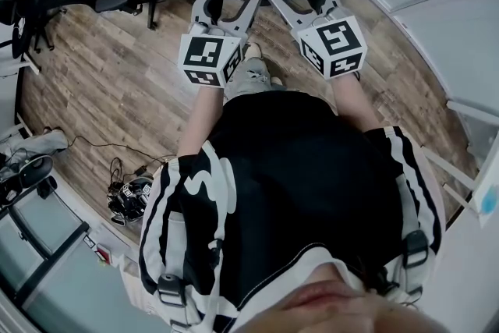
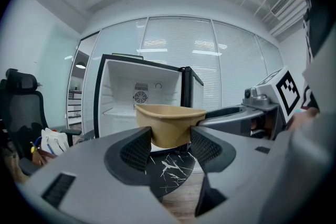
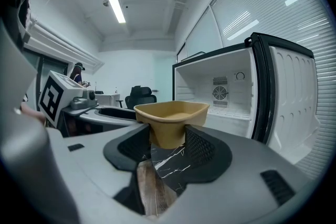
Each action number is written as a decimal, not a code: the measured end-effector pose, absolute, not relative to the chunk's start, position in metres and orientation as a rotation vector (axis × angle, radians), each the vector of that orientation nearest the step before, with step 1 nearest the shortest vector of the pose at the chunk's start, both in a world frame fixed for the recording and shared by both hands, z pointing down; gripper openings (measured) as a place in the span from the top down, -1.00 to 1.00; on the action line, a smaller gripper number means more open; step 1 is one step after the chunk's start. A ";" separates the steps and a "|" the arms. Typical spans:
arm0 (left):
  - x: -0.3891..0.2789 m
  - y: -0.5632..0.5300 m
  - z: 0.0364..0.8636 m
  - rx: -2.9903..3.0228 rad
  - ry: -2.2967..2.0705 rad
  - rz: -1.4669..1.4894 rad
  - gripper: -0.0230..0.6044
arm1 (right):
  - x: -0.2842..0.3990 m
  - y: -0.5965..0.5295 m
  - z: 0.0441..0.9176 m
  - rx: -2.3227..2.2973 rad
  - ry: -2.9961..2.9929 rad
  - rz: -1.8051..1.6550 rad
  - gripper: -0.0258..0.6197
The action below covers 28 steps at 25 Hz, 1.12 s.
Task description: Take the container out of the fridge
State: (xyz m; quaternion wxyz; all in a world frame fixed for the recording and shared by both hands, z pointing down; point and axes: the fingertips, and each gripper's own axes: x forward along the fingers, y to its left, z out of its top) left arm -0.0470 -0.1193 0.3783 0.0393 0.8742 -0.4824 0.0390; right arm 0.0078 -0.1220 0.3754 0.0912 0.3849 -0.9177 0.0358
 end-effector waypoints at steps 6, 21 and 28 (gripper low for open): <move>-0.047 -0.120 0.377 2.678 -1.486 0.118 0.17 | 0.008 -0.123 0.374 1.137 -2.721 0.095 0.25; -0.047 -0.119 0.377 2.677 -1.486 0.119 0.17 | 0.008 -0.121 0.373 1.143 -2.718 0.092 0.25; -0.046 -0.120 0.376 2.680 -1.484 0.119 0.17 | 0.008 -0.123 0.373 1.151 -2.717 0.090 0.25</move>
